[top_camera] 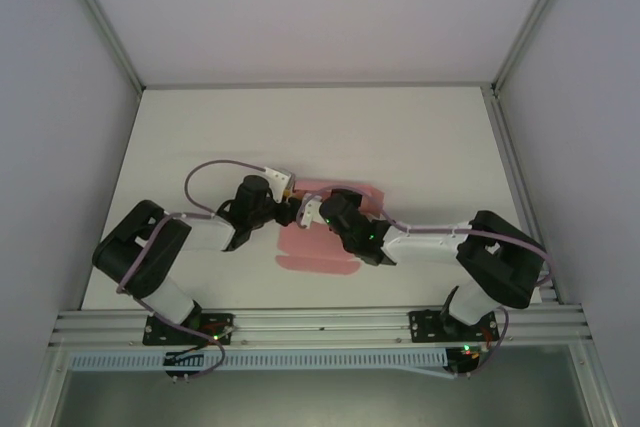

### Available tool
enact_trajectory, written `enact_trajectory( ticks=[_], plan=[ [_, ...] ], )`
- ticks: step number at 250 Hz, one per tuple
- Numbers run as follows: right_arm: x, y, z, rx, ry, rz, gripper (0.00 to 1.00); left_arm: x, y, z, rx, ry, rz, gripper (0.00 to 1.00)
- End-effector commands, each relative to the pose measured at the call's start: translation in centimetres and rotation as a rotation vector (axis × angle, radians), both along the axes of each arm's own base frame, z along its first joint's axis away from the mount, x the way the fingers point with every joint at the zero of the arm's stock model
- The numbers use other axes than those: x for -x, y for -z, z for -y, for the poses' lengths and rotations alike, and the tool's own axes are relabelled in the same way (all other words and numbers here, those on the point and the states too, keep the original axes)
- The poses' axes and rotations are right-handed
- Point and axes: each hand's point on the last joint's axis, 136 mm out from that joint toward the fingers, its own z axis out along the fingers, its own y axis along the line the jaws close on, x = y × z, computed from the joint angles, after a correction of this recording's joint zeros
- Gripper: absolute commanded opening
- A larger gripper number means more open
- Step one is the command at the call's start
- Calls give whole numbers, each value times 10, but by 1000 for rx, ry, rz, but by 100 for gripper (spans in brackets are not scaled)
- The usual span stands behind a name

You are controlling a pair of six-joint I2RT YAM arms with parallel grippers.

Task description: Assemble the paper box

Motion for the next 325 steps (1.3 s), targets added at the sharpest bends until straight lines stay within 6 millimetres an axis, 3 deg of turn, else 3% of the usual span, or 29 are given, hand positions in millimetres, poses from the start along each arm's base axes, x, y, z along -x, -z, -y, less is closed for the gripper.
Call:
enact_trajectory(
  ticks=[1, 33, 58, 81, 143, 177, 197, 217, 239, 259, 325],
  plan=[
    [12, 7, -7, -14, -37, -58, 0, -17, -5, -3, -63, -69, 65, 45],
    [10, 5, -3, -16, -15, -46, 0, -20, 4, -12, -161, -138, 87, 35],
    [8, 6, 2, -3, 8, -35, 0, -20, 12, -23, -239, -203, 97, 13],
    [7, 6, 5, 5, 23, -29, 0, -19, 21, -33, -302, -253, 96, 0],
    [6, 4, 15, 7, 56, -29, 0, -17, 26, -82, -463, -511, 177, 0],
    [4, 4, 18, 15, 76, -24, 0, -17, 19, -100, -478, -645, 226, 0],
    [4, 4, 19, 18, 82, -23, 0, -18, 18, -100, -514, -669, 243, 0],
    [4, 5, 20, 19, 88, -26, 0, -17, 19, -85, -526, -601, 249, 0],
    [3, 7, 20, 16, 92, -36, 0, -12, 21, -60, -425, -483, 213, 0],
    [3, 8, 20, 9, 96, -46, 0, -6, 16, -45, -322, -409, 188, 19],
    [0, 11, 18, 14, 116, -58, 0, 10, -15, -28, -183, -301, 153, 32]
  ],
)
